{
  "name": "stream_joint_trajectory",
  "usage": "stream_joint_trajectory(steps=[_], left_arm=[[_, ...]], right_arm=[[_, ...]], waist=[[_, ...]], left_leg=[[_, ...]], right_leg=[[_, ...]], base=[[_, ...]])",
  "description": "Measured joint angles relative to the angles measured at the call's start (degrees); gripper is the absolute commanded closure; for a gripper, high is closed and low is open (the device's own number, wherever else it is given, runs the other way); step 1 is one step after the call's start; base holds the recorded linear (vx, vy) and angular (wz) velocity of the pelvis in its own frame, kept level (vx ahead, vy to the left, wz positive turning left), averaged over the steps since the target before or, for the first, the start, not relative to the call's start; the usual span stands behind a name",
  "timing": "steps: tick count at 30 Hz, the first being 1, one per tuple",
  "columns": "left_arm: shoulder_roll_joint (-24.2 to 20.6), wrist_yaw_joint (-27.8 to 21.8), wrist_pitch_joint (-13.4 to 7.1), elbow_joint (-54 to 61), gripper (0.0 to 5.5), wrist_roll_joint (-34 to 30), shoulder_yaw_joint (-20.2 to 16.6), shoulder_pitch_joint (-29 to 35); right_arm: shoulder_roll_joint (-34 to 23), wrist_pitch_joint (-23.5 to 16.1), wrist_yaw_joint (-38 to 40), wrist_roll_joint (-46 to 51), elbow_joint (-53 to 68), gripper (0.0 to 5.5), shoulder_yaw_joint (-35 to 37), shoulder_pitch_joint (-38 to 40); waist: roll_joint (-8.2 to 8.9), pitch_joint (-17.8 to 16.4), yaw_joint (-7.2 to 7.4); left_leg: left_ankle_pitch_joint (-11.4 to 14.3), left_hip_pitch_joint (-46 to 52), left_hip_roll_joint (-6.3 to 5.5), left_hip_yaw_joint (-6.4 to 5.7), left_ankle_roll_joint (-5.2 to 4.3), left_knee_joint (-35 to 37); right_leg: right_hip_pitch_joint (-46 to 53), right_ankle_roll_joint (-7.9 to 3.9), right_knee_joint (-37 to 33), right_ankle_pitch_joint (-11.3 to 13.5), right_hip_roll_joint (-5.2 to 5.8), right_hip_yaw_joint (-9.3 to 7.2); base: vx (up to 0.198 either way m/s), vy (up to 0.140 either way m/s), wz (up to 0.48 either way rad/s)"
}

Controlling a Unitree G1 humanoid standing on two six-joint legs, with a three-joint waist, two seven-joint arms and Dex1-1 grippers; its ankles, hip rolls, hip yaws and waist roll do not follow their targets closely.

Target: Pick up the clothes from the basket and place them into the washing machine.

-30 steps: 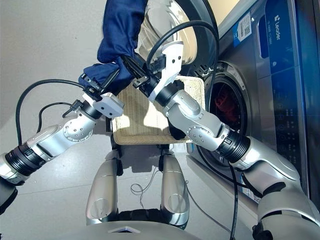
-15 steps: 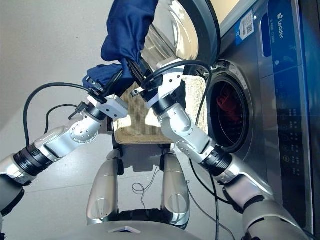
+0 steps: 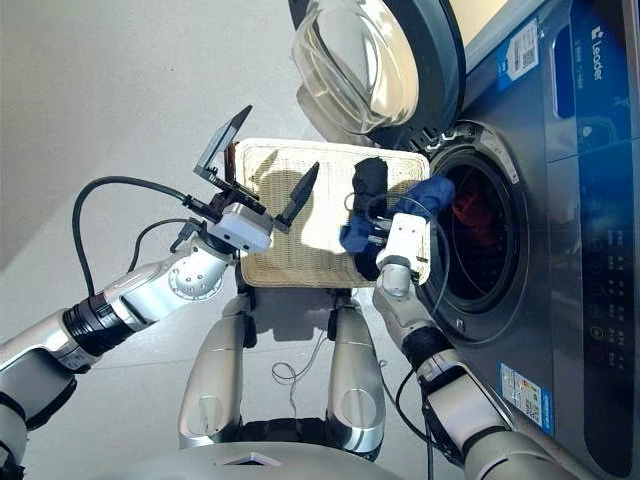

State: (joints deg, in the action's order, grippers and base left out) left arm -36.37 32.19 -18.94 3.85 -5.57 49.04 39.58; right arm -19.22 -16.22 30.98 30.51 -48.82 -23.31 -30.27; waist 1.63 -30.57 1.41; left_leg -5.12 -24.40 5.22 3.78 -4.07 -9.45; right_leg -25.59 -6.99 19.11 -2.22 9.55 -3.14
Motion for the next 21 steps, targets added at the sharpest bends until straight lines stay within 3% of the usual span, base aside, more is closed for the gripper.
stream_joint_trajectory(steps=[6,13,21], left_arm=[[0.09,-0.1,-0.14,0.0,0.0,1.59,0.01,0.06],[0.41,-0.88,-0.71,0.08,0.0,4.46,-0.12,0.79],[0.71,-1.86,-1.21,1.93,0.0,8.45,-3.28,1.18]], right_arm=[[-0.66,-0.08,1.29,0.24,-7.42,5.5,4.97,-5.22],[-5.38,0.95,0.66,1.74,-14.71,5.5,6.16,-9.72],[-12.11,1.26,0.74,3.43,-18.28,5.5,9.55,-13.63]], waist=[[-0.43,-0.02,-0.08],[-1.71,0.05,-0.86],[-1.9,0.05,-1.51]], left_leg=[[-0.01,-1.29,-0.16,-0.74,0.01,-0.63],[-0.33,-5.06,-0.62,-1.71,0.33,-1.46],[-0.27,-17.35,-1.77,-2.83,0.36,-8.46]], right_leg=[[-0.62,-0.05,0.09,-0.03,0.07,-0.1],[-3.94,-0.37,1.23,-0.32,0.12,0.14],[-16.81,-0.19,12.25,-3.99,1.04,1.53]], base=[[0.0,0.0,0.0],[0.0,0.0,0.0],[-0.027,-0.01,0.137]])
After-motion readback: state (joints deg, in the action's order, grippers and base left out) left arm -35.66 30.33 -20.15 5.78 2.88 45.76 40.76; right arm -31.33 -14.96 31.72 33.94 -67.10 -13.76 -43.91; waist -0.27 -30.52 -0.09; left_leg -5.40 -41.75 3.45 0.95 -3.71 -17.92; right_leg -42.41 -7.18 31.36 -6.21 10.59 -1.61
